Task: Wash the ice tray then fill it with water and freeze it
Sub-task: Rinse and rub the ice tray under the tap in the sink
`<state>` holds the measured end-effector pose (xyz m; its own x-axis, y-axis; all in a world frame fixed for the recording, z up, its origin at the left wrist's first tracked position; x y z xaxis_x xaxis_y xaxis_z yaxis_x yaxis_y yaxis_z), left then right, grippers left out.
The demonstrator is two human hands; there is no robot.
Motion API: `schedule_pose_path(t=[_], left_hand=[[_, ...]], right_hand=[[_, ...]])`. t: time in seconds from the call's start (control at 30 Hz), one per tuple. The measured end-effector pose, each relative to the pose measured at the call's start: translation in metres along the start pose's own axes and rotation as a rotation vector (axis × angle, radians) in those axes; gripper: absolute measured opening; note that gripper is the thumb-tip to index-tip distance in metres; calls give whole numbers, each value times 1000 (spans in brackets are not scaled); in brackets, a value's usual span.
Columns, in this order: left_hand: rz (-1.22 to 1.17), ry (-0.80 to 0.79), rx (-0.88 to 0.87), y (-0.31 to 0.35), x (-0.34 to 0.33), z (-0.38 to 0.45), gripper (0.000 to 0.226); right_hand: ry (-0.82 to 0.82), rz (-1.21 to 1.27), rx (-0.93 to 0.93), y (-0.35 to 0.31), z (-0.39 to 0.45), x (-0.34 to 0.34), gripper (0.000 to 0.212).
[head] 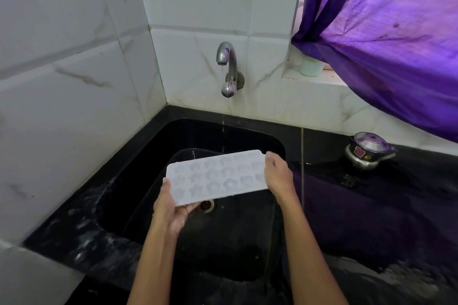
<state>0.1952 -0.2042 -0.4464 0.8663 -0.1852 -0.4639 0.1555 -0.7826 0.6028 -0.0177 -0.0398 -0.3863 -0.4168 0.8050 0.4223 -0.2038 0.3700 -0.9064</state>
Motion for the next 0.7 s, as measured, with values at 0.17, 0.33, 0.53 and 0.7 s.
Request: schedule_pose_path(t=[0.17,0.33,0.53,0.7], left_hand=[[31,14,-40,2,-2,-5,35],[57,2,-62,4,-4,-7,34],[75,2,-83,6,-6,-5,36],[80,20,-95,8,-1,-1,37]], right_hand=[[13,-523,223,-32,9,13,40],[-104,-799,222,-37,13,0,49],[-158,-955,250,-35,11,-14,36],[-137,-985,263,-39,13,-8,37]])
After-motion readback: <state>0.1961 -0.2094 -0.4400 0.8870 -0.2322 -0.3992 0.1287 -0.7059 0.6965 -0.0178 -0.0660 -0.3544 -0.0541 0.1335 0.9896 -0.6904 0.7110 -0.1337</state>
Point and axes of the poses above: each hand's wrist, its own z-axis towards the middle knuckle, its own x-axis out of the back of the hand, y = z × x, the point moved 10 cm from there along z, towards the middle knuckle, and after that the axes turned 9 degrees about x, right-handed, at the moved point
